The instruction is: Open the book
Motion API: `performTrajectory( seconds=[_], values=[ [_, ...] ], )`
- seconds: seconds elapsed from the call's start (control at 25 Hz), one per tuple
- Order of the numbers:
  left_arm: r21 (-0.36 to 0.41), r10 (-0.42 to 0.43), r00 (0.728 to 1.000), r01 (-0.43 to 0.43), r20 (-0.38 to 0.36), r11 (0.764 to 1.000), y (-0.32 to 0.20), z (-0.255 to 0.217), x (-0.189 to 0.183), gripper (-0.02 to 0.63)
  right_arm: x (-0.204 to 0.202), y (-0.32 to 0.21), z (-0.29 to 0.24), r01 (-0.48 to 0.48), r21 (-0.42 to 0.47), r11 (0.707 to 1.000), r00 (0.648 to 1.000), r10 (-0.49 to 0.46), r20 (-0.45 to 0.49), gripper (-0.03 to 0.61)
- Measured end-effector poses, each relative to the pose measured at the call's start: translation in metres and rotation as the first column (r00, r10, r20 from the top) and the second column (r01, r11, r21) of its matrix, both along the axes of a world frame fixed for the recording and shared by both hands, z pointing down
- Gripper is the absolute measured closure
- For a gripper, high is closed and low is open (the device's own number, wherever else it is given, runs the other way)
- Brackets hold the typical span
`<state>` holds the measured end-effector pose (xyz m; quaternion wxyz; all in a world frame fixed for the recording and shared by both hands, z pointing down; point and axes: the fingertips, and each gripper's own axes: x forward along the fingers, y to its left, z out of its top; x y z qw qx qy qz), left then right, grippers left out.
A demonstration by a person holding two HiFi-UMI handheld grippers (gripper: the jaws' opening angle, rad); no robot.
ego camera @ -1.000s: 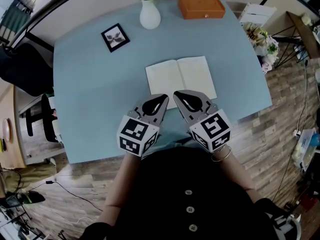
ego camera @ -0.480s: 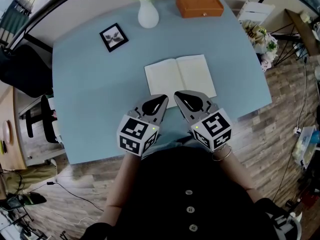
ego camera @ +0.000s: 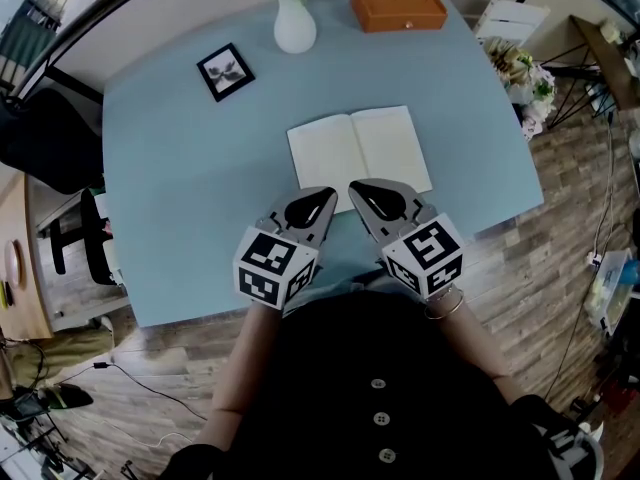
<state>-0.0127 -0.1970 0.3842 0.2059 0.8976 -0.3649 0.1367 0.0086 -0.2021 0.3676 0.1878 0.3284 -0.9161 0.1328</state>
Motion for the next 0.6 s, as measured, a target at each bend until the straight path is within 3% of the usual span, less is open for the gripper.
performTrajectory(
  seconds=[0.6],
  values=[
    [-0.019,0.005,1.0,-0.005,-0.004,1.0,-0.0012,0.0037,0.0028,0.601,0.0007,0.0013,0.0016,0.021,-0.009,1.0,1.0,-0.021,-0.014,0.578]
  ],
)
